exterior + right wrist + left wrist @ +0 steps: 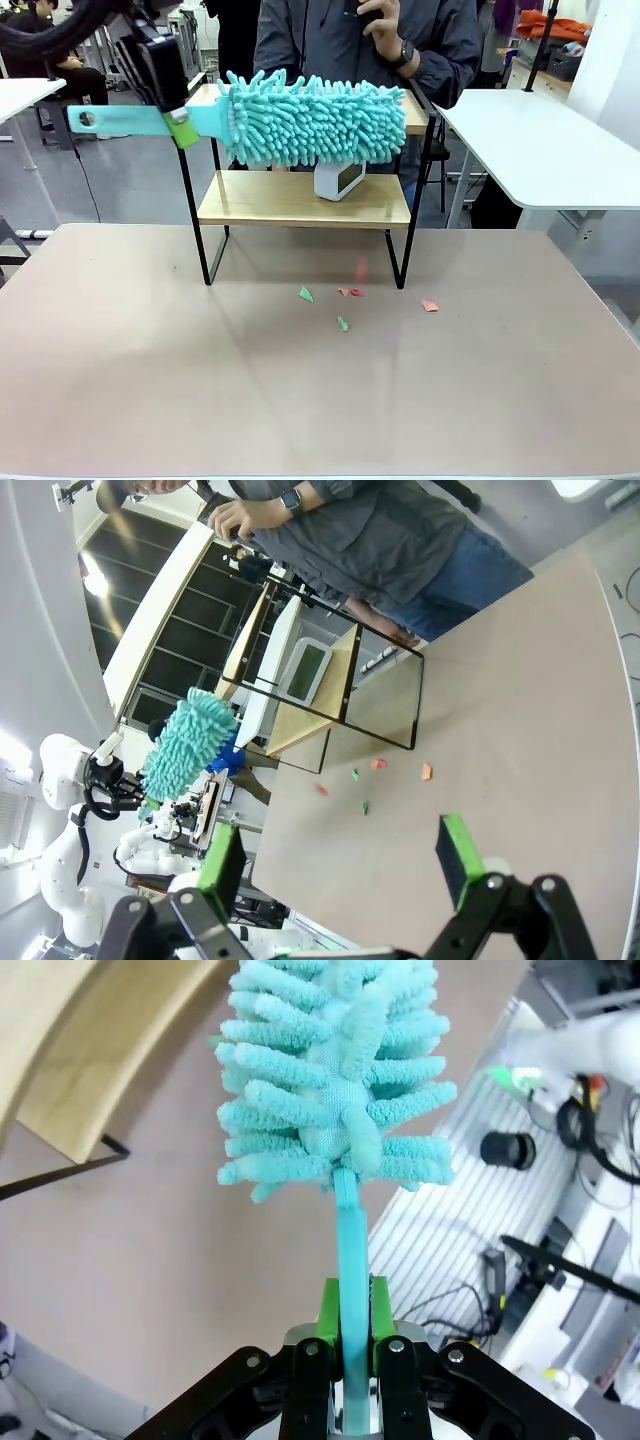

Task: Clean the shelf.
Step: Clean the remaining tier of the Shelf with the Duster once objects are removed.

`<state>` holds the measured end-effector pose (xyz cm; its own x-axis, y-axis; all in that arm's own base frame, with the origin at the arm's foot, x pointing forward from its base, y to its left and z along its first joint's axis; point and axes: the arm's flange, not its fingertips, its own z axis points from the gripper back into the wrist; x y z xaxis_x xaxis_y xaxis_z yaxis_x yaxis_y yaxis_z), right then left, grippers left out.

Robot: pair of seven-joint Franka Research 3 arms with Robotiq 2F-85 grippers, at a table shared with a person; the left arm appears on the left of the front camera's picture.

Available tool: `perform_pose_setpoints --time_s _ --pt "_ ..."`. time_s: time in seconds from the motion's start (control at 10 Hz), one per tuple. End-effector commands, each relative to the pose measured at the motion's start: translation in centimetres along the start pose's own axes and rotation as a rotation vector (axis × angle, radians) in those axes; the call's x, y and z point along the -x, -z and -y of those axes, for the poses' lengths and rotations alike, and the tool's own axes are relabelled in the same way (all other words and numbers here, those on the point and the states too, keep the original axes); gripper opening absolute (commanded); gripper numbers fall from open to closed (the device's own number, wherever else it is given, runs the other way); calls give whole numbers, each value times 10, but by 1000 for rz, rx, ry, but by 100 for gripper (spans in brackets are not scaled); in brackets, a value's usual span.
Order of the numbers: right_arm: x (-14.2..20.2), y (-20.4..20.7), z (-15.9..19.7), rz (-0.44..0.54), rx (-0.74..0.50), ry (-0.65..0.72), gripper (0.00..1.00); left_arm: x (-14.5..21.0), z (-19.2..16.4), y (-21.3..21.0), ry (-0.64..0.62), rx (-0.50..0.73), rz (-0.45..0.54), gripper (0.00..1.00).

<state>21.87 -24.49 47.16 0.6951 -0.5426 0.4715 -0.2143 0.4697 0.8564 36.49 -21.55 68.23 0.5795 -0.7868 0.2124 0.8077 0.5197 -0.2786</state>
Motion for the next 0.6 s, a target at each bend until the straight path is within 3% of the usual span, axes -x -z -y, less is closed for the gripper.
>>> perform_pose_setpoints --time_s 0.0,0.2,0.4,0.5 --pt "-3 1 -1 22 -21 -27 100 19 4 -12 61 53 16 12" --pt "-3 1 -1 22 -21 -27 100 55 6 -35 85 120 103 12" --pt "-3 1 -1 22 -21 -27 100 133 -1 -76 51 153 317 12" --pt "-3 1 -1 22 -21 -27 100 177 -10 -91 -66 78 440 12"
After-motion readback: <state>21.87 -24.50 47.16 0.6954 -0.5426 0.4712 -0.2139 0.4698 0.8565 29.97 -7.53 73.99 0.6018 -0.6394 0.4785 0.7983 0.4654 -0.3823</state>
